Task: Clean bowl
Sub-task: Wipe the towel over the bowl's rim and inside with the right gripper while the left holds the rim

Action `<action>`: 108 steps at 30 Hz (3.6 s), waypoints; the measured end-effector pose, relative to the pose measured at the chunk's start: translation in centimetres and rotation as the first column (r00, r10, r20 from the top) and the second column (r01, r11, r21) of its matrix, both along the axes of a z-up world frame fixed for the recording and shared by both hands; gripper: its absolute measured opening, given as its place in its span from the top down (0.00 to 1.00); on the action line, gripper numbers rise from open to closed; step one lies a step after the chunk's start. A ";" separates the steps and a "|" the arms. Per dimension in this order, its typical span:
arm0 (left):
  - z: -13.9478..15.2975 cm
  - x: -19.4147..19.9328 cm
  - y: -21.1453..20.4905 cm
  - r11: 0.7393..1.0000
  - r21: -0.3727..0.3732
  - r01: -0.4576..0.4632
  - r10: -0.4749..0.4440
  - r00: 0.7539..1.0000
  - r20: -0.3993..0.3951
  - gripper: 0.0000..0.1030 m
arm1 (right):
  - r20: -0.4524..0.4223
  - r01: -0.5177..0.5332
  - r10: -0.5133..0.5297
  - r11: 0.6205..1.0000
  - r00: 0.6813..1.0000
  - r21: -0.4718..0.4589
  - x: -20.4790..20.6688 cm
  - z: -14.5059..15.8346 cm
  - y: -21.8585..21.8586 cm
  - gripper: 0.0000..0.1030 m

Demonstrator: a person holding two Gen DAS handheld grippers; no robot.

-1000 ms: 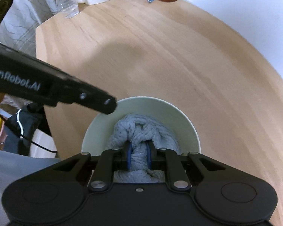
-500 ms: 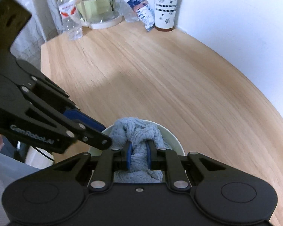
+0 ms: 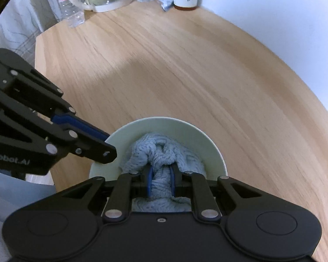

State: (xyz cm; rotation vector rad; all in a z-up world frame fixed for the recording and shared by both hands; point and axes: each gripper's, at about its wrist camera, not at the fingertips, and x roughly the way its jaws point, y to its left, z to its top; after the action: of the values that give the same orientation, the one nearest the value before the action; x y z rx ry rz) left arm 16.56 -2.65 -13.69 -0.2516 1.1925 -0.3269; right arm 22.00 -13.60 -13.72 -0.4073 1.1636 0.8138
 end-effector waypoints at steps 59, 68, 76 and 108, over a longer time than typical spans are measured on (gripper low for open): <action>-2.0 2.5 0.2 0.998 0.012 0.067 -0.066 0.998 -0.024 0.89 | -0.163 0.222 -0.215 0.975 0.963 0.027 2.2 1.0 -2.9 0.82; -2.0 2.6 0.1 0.999 0.004 0.052 -0.051 0.998 -0.021 0.89 | -0.112 0.107 -0.116 0.990 0.987 -0.088 2.5 3.0 -2.3 0.82; -1.9 2.7 -0.1 0.999 0.012 0.051 -0.051 0.999 -0.011 0.89 | -0.140 -0.062 0.034 0.977 0.990 -0.204 2.0 -0.5 0.8 0.82; -2.8 3.1 0.1 1.000 -0.025 0.010 -0.012 0.998 -0.065 0.89 | -0.345 -0.192 0.196 0.980 0.918 0.046 2.7 -2.9 1.0 0.81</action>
State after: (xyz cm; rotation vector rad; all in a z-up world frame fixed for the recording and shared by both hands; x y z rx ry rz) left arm 19.64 -2.58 -16.51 -0.2788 1.2554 -0.3454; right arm 24.70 -12.56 -16.63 -0.3820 1.4625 1.0970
